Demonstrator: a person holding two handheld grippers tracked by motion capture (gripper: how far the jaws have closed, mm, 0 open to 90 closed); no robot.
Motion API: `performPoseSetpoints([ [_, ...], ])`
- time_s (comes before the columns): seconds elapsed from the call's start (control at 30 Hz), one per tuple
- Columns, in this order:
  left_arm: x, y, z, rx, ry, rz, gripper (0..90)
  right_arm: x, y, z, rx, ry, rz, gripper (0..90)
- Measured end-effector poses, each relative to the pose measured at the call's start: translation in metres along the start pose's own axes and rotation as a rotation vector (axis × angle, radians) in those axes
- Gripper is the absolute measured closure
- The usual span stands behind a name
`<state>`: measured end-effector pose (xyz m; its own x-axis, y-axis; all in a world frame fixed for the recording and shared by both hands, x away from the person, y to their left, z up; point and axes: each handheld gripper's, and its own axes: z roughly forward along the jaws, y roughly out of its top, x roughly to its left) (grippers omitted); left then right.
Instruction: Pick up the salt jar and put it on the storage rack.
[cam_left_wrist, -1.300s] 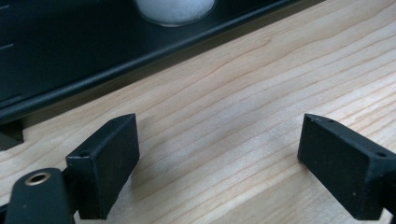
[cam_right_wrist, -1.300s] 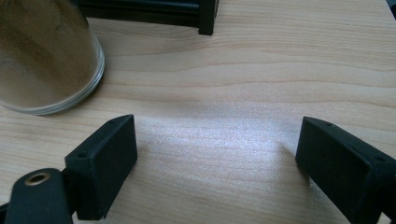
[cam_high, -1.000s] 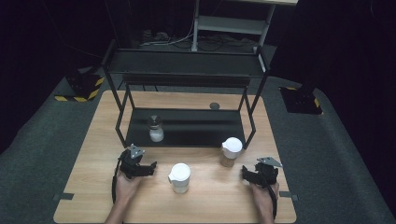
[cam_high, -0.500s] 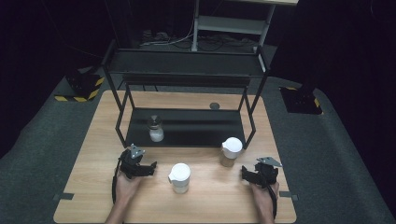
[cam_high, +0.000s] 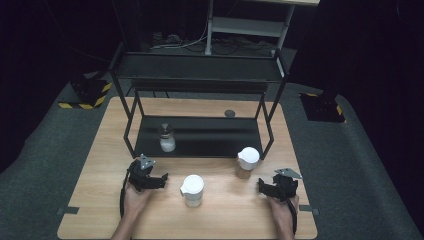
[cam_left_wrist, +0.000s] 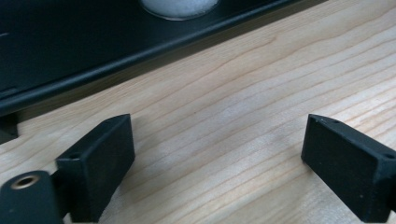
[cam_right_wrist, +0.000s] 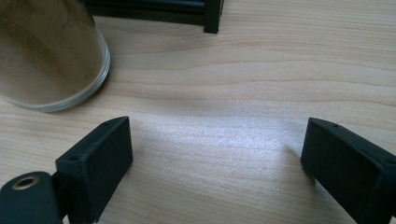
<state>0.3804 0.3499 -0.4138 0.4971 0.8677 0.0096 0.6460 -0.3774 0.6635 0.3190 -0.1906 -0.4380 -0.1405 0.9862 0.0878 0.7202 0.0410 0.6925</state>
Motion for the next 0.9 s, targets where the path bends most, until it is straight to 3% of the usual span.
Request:
performPoseSetpoints([
  [0.07, -0.0011, -0.0002, 0.0000, 0.000, 0.005, 0.002, 8.8, -0.0029, -0.0005, -0.0002, -0.005, 0.006, 0.020, 8.9],
  [0.23, -0.0011, 0.0002, 0.0000, 0.001, 0.005, -0.002, 9.0, 0.0052, 0.0027, 0.0017, 0.012, -0.019, -0.018, 7.2],
  [0.9, -0.0028, -0.0001, -0.0004, 0.002, 0.012, -0.010, 8.3, 0.0034, 0.0019, 0.0012, 0.009, -0.015, -0.018, 8.2],
])
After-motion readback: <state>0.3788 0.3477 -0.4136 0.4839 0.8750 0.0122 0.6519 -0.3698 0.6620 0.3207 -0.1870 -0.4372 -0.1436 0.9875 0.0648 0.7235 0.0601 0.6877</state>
